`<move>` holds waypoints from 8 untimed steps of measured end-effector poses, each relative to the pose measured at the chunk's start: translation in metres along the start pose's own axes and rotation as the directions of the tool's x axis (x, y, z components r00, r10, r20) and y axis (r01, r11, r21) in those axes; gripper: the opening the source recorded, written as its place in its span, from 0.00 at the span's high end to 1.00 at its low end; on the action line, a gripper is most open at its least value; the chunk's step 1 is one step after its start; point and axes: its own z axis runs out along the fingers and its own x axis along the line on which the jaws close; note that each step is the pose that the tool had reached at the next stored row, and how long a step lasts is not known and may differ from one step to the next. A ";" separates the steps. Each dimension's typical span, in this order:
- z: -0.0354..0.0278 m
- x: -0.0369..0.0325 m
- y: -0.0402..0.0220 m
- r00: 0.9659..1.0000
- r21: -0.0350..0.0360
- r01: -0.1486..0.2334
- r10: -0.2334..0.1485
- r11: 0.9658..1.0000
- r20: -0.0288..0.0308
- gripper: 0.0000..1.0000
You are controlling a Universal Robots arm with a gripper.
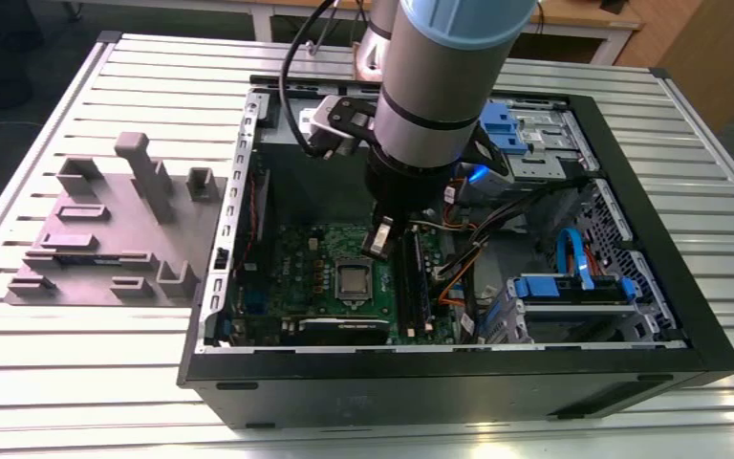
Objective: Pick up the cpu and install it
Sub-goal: 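Close the cpu cover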
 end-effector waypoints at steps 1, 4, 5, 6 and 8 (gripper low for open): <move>0.0000 0.0000 0.0000 1.000 0.000 0.000 0.000 1.000 0.000 0.90; 0.0006 0.0016 0.0027 1.000 0.000 0.000 0.000 1.000 0.000 0.90; 0.0007 0.0026 0.0043 1.000 0.000 0.000 0.000 1.000 0.000 0.90; 0.0009 0.0041 0.0063 1.000 0.000 0.000 0.000 1.000 0.000 0.90; 0.0012 0.0063 0.0080 1.000 0.006 -0.001 0.001 1.000 -0.014 0.90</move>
